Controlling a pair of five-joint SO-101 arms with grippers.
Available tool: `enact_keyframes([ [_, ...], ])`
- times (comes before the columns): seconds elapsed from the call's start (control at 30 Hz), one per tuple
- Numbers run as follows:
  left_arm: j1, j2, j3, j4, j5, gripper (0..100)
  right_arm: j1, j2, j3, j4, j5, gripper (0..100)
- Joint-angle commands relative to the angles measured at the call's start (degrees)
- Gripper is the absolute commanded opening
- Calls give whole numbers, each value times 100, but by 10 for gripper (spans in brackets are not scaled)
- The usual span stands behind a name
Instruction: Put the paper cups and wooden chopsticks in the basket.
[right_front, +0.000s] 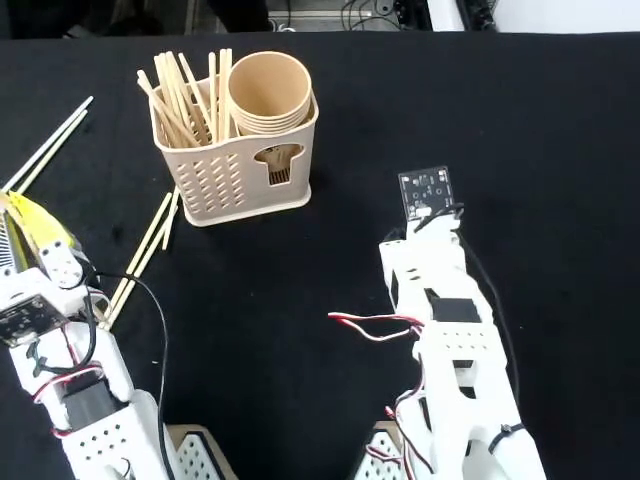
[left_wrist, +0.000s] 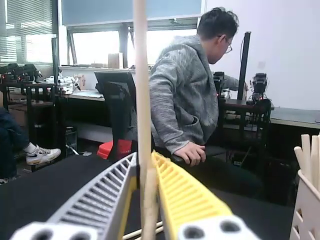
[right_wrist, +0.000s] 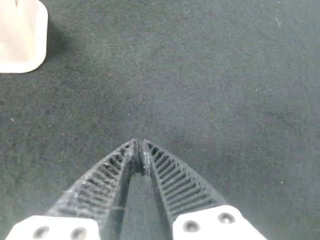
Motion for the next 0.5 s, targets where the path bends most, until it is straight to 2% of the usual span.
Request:
enact_keyframes([
  [0.0,-13,-79,40,-97,44,27,79,-127,-40,-62,44,13],
  [0.23,-13,-79,40,-114,53,27,79,-127,-40,-62,44,13],
  [0.47,145,-79,-664,-79,44,27,79,-127,-40,-62,44,13],
])
